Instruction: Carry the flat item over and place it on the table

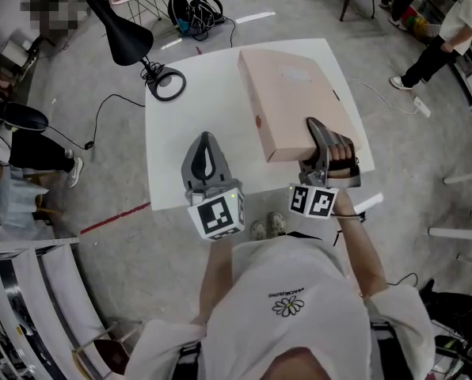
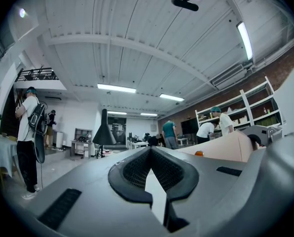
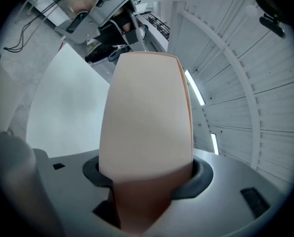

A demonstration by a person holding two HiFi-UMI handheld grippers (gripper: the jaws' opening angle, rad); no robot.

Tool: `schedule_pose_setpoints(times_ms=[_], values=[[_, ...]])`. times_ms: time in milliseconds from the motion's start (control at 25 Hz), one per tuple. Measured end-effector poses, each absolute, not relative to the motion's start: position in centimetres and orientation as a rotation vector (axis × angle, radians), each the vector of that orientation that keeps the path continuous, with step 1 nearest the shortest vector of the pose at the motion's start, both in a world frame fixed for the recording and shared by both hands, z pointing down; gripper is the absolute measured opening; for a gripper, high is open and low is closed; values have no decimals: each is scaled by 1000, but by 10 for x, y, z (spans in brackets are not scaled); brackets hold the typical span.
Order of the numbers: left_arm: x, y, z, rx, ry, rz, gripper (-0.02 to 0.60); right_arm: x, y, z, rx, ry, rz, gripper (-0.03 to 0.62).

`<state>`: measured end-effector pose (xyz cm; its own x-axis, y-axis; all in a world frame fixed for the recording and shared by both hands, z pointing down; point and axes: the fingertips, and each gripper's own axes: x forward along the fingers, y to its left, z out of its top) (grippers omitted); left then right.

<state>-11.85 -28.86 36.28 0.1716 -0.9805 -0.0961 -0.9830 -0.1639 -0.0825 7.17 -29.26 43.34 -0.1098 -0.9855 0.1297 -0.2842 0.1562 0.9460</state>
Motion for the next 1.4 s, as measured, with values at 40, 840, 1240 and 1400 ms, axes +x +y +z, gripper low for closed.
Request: schedule_pose_setpoints(times_ms=[40,840,1240,1400], values=[[-119,-289,364,-2308,1947,27,14,71,-296,440,1246,-1555,-999,276],[-126,-296,382,-2303,1981,-31,14,37,-340,529,889,-1460,-955,276],[-134,-293,387,-2283,2012,-54,14,29,-348,533,886,-1456,-939,276],[-136,-293,386,-2282,2014,-51,14,27,-349,532,880,-1478,-927,276]])
